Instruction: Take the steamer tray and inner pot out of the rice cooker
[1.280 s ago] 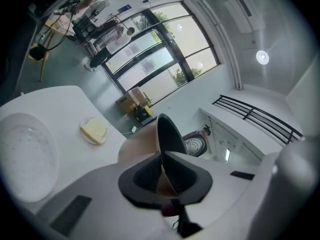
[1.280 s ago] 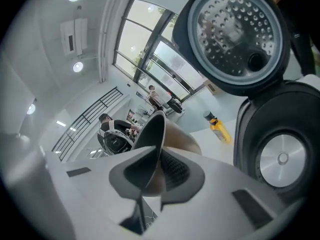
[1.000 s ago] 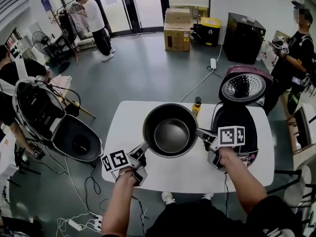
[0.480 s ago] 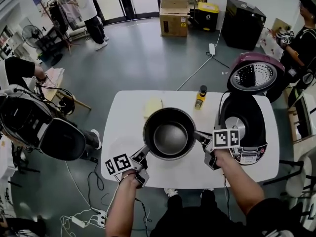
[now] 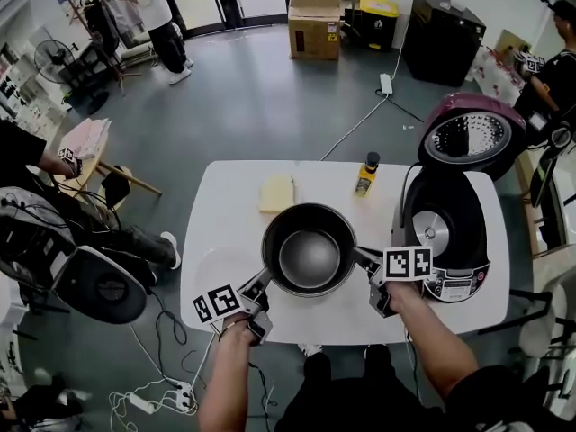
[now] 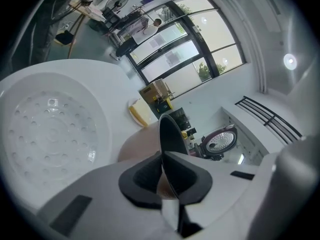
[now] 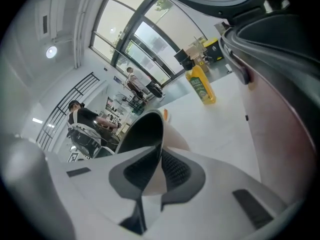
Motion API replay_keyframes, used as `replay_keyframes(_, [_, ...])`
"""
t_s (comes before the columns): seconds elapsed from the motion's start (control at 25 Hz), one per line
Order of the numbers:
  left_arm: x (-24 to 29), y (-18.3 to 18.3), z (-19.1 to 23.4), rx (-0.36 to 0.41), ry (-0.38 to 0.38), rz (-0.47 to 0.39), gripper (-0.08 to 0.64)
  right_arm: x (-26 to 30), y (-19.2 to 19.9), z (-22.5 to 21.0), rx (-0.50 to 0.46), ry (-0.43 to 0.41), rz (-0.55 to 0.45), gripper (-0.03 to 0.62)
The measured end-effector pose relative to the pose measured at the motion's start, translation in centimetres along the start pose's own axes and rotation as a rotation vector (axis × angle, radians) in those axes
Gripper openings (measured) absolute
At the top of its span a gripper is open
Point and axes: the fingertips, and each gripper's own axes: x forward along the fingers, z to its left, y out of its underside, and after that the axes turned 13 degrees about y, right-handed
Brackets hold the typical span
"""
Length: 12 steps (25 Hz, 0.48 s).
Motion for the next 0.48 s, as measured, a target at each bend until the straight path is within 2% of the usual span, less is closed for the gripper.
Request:
replay_keyframes(0.16, [-0.2, -0.1, 0.2, 0.025, -0.014, -0.027, 0.027, 0.0, -0.1, 0.3, -0.056, 0.026, -0.024, 0.031])
replay_keyframes(0.2, [-0.3, -0.1, -0.1, 0.042, -0.026, -0.032, 0.045, -0.3, -0.2, 0.5, -0.078, 0.038, -0.041, 0.035])
replay_keyframes(0.24, [-0.3, -0.1, -0.4, 0.071, -0.039, -0.032, 0.101, -0.7, -0.5, 0.6, -0.105, 0.051, -0.067, 0.053])
replay_keyframes(0.28, [-0.4, -0.2, -0.9, 0.116, -0.052, -0.029, 0.182, -1.2, -0.8, 0.9, -0.136, 0.065, -0.101, 0.081])
replay_keyframes(0.32, [-0.6, -0.5, -1.6, 0.174, -0.069, -0.027, 0.233, -1.8, -1.3, 1.1, -0.171, 0.079, -0.137, 0.093])
replay_keyframes(0.4, [-1.3, -1.6, -3.5, 0.315, -0.109, -0.034, 0.266, -3.5, -2.6, 2.0, -0.246, 0.105, -0.209, 0.110])
replay_keyframes(0.48, [-2.3, -3.0, -6.0, 0.462, -0.156, -0.062, 0.268, -5.4, -4.0, 3.4, -0.324, 0.117, -0.288, 0.110])
